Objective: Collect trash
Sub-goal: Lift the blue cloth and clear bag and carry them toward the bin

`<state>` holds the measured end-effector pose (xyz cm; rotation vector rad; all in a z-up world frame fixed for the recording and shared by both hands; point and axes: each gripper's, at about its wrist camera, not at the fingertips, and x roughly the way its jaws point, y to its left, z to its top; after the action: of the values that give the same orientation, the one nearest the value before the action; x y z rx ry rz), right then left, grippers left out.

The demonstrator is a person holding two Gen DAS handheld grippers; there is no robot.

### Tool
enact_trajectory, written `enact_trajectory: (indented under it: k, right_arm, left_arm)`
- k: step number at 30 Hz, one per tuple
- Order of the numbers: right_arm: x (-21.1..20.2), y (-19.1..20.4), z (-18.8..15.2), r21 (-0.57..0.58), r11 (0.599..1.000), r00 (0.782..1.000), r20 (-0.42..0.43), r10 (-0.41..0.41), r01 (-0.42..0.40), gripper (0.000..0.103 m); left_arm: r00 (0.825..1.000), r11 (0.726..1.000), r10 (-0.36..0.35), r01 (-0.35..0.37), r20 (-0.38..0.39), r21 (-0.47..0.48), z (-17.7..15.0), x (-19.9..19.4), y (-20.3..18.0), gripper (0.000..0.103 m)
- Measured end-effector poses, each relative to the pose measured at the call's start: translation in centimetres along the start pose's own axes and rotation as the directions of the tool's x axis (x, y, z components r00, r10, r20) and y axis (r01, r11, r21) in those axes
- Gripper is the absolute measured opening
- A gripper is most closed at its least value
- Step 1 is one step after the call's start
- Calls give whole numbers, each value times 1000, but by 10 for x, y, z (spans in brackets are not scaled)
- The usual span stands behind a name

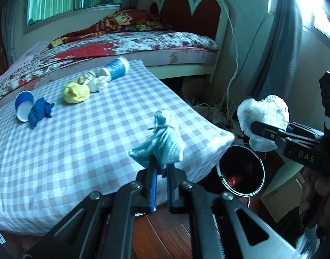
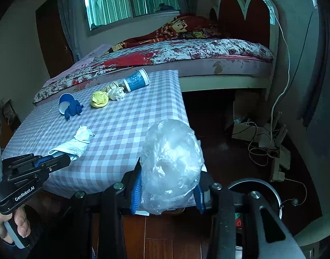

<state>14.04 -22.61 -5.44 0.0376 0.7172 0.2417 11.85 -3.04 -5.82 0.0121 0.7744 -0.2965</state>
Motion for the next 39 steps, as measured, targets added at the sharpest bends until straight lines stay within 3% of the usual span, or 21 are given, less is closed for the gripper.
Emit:
enact_trajectory:
  k: [13, 22, 39]
  right_arm:
    - [-18, -61, -24, 64, 994, 996, -28, -87, 89, 41]
    - [-32, -112, -50, 84, 985, 987, -76, -144, 150, 41]
    - [-13, -174, -91, 65, 980, 963, -205, -174, 191, 42]
  left_arm:
    - [990, 985, -132, 137, -57, 105, -5, 30, -71, 8]
    - [962, 949, -241, 261, -127, 176, -11, 56, -129, 8]
    - [915, 910, -286, 353, -285, 220, -19, 129, -195, 8]
